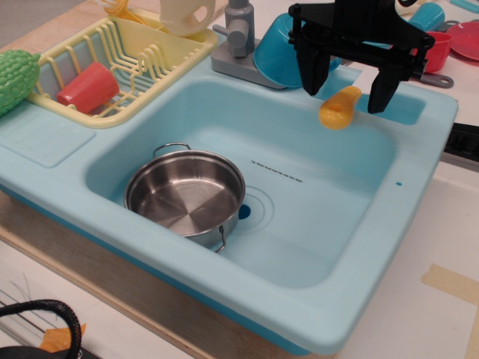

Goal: Put knife in pot or pan

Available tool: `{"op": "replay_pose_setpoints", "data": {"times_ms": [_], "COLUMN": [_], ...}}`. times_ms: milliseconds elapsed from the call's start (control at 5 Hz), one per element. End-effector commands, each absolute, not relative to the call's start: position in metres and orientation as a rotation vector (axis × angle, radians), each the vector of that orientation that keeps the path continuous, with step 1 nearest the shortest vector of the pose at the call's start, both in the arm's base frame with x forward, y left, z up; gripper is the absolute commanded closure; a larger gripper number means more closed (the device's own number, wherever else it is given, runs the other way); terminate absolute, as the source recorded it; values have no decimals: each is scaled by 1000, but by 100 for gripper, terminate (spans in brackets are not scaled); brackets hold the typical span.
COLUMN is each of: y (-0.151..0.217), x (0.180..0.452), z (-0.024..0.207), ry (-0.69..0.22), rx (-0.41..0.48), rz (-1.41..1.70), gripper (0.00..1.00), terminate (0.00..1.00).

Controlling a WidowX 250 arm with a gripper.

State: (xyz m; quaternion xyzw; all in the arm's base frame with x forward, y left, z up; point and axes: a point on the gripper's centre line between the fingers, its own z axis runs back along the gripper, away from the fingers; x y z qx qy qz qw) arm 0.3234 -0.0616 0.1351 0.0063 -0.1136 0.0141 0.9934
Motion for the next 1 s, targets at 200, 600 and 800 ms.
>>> {"op": "replay_pose_setpoints", "data": {"times_ms": [200,600,800], "y": [-50,-51,-53], "x": [332,326,316], "z": [121,118,124], "ry": [-216,-214,-242], "rx": [-35,-41,-37], "rz": [52,81,88], "gripper": [0,100,100], "terminate": [0,0,0]}}
